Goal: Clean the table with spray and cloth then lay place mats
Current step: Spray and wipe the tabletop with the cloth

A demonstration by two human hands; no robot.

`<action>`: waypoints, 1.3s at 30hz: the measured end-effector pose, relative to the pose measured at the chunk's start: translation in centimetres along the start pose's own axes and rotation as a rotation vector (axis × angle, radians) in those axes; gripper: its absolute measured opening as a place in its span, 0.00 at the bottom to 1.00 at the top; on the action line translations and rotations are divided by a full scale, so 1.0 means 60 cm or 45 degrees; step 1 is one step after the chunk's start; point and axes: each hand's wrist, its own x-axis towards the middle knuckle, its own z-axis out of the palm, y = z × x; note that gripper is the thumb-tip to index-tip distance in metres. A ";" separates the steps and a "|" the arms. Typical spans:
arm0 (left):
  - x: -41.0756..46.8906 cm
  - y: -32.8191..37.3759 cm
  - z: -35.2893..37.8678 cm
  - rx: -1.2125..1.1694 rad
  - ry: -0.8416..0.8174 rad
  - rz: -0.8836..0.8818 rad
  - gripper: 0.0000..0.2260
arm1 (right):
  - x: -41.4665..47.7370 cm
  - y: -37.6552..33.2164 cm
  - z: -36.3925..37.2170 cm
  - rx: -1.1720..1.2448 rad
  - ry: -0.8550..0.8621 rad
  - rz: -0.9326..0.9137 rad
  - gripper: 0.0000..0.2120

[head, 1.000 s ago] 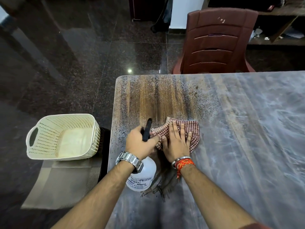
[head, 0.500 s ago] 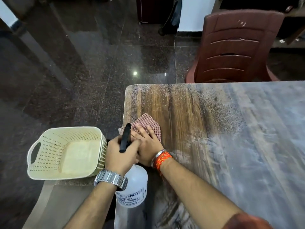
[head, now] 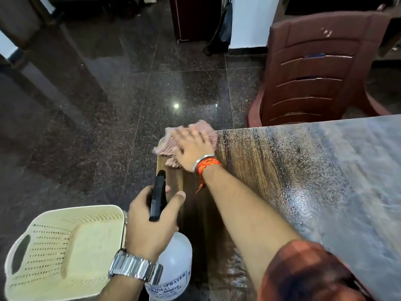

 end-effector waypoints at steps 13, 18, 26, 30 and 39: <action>-0.022 -0.002 0.015 0.109 0.024 0.128 0.10 | -0.177 0.311 -0.085 0.069 0.166 1.095 0.28; -0.050 0.004 0.022 0.162 -0.015 0.172 0.14 | -0.265 0.043 -0.012 -0.109 -0.059 0.134 0.27; -0.158 -0.013 0.013 0.102 -0.124 0.079 0.12 | -0.451 0.210 -0.028 -0.155 0.062 0.341 0.29; -0.211 -0.018 -0.007 0.144 -0.179 0.119 0.17 | -0.498 0.307 -0.071 0.034 0.136 1.148 0.29; -0.330 -0.043 -0.059 0.237 -0.164 0.255 0.18 | -0.652 -0.090 0.055 -0.104 -0.182 -0.178 0.30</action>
